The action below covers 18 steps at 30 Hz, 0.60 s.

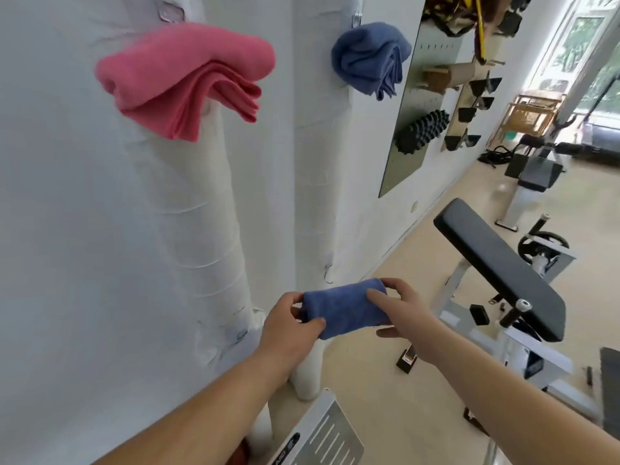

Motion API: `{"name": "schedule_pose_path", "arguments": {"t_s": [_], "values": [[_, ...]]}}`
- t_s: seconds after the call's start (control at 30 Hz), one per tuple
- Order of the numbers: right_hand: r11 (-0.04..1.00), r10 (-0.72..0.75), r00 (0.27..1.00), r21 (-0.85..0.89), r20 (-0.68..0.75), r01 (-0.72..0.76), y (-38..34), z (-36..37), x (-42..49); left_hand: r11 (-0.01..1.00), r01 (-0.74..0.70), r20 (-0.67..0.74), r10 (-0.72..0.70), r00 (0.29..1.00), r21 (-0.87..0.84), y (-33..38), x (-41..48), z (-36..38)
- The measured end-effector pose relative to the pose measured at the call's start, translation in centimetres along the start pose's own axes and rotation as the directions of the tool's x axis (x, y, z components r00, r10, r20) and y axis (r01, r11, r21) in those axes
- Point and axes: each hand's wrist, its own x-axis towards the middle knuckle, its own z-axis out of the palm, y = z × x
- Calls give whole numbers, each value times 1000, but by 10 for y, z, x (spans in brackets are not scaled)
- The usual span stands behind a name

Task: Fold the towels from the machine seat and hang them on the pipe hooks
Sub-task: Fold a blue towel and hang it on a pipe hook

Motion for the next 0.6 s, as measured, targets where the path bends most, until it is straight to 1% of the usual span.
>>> {"name": "schedule_pose_path", "arguments": {"t_s": [0.1, 0.17, 0.27, 0.33, 0.43, 0.53, 0.6], "values": [[1000, 15, 999, -27, 40, -14, -1, -7, 60, 998, 62, -24, -63, 998, -22, 1, 43, 24], [998, -6, 998, -57, 62, 9, 3, -9, 99, 991, 127, -56, -129, 990, -34, -1, 74, 41], [989, -106, 991, -98, 82, 114, 13, -2, 151, 979, 199, -109, -203, 973, -50, -10, 121, 65], [980, -162, 980, -96, 113, 173, 20, 7, 179, 969, 234, -128, -242, 962, -74, -18, 148, 73], [964, -223, 954, -103, 199, 247, 35, 28, 237, 949, 277, -176, -301, 937, -152, -41, 198, 90], [936, -267, 948, -189, 170, 298, 36, 36, 246, 927, 310, -172, -348, 922, -213, -52, 204, 95], [921, -276, 943, -231, 186, 315, 45, 40, 258, 908, 341, -160, -385, 909, -246, -62, 212, 102]]}}
